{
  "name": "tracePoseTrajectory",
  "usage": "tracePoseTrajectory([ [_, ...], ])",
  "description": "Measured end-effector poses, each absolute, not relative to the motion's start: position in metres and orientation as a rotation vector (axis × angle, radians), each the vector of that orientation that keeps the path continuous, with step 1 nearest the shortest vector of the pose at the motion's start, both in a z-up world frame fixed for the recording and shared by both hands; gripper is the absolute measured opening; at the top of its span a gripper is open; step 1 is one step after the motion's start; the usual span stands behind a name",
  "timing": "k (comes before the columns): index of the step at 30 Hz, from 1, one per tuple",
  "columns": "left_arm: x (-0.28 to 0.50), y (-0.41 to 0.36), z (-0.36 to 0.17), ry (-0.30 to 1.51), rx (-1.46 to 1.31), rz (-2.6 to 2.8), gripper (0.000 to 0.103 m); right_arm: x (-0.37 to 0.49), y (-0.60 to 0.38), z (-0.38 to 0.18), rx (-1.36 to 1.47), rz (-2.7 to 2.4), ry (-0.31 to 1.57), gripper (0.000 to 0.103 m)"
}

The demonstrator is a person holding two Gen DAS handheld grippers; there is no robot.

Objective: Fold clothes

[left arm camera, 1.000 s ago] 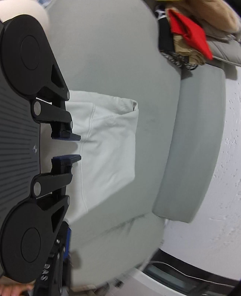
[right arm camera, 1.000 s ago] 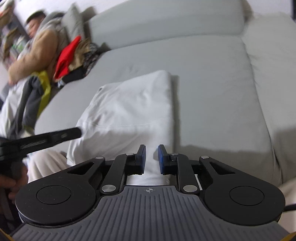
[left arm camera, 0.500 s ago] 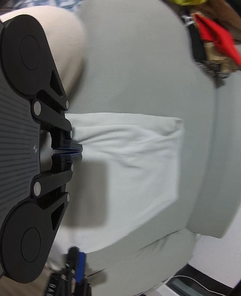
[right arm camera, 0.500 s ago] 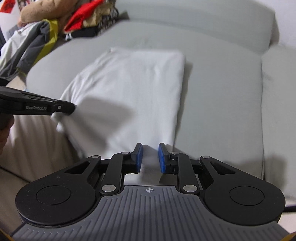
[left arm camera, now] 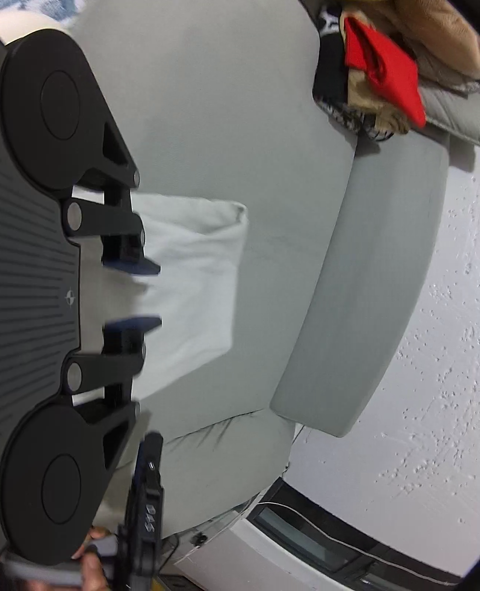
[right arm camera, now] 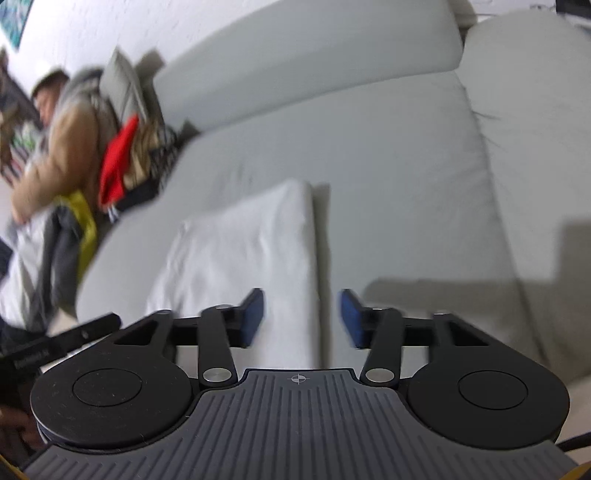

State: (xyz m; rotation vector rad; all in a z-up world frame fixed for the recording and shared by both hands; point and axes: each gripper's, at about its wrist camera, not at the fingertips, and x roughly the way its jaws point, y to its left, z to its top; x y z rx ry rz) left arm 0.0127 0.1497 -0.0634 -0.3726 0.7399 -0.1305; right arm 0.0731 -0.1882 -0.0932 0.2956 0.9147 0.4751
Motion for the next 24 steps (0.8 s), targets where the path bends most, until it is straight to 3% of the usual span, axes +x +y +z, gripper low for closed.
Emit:
tracePoseTrajectory([
  [11,0.145,0.188,-0.129,0.873,-0.739,-0.251,0.008,0.198,-0.148,-0.176,0.767,0.718,1.091,0.022],
  [12,0.152,0.195,-0.141,0.883,-0.776,-0.228,0.003,0.208,-0.145,-0.188,0.797,0.721,1.127,0.022],
  [13,0.157,0.202,-0.153,0.890,-0.795,-0.196,0.000,0.217,-0.144,-0.198,0.805,0.703,1.148,0.020],
  [14,0.160,0.208,-0.163,0.892,-0.799,-0.154,0.002,0.224,-0.144,-0.207,0.803,0.682,1.152,0.001],
  [18,0.157,0.229,-0.182,0.806,-0.912,-0.065,0.006,0.242,-0.156,-0.223,0.884,0.590,1.056,0.000],
  [24,0.118,0.223,-0.148,0.736,-0.816,0.044,0.004,0.239,-0.167,-0.207,0.789,0.306,0.927,0.001],
])
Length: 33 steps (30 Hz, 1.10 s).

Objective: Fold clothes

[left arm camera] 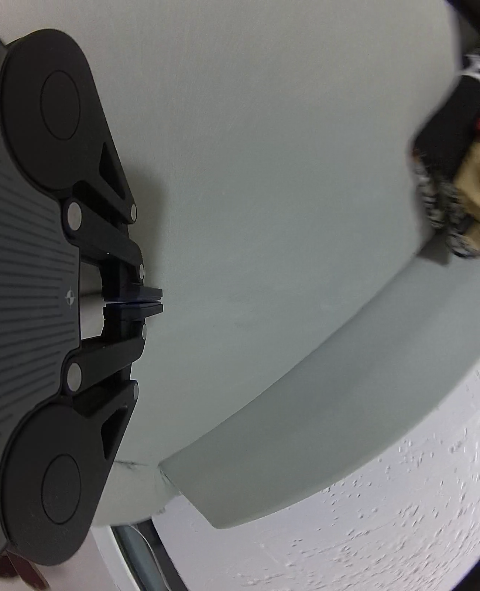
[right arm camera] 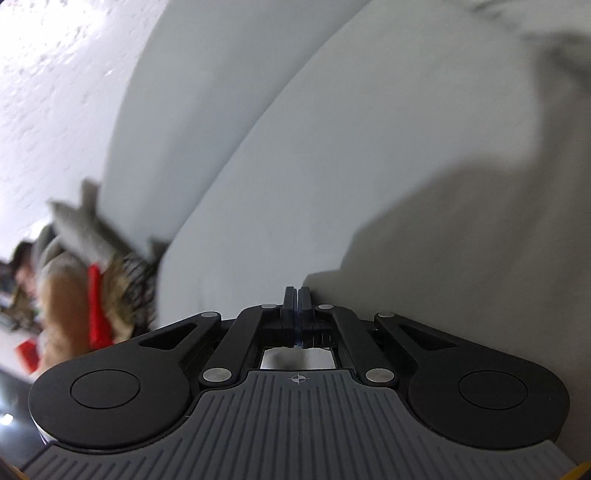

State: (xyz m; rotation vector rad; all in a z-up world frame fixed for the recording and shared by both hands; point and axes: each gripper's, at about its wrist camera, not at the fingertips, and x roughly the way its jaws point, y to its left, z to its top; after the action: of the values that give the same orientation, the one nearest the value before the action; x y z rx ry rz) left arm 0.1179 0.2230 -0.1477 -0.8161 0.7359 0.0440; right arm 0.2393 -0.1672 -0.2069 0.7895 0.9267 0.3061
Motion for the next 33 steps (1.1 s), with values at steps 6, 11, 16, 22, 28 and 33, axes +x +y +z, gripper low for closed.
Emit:
tracePoseTrajectory([
  [6,0.039,0.198,-0.103,0.746,-0.725,0.035,0.017,0.181,-0.185,-0.151,0.625,0.310,0.910,0.024],
  [11,-0.015,0.141,-0.090,0.815,-0.572,-0.005,0.021,0.114,-0.173,-0.115,0.368,0.380,0.930,0.046],
  [16,-0.033,0.094,-0.094,0.808,-0.388,-0.088,0.020,0.053,-0.136,-0.095,0.106,0.534,0.887,0.039],
  [22,-0.023,0.059,-0.119,0.810,-0.160,-0.164,0.014,0.026,-0.093,-0.102,-0.145,0.601,0.902,0.036],
  [28,-0.047,0.052,-0.127,0.925,-0.108,-0.132,0.014,-0.007,-0.105,-0.109,-0.206,0.599,0.937,0.040],
  [33,-0.061,0.057,-0.146,1.156,-0.162,-0.102,0.016,-0.032,-0.135,-0.112,-0.166,0.547,1.114,0.044],
])
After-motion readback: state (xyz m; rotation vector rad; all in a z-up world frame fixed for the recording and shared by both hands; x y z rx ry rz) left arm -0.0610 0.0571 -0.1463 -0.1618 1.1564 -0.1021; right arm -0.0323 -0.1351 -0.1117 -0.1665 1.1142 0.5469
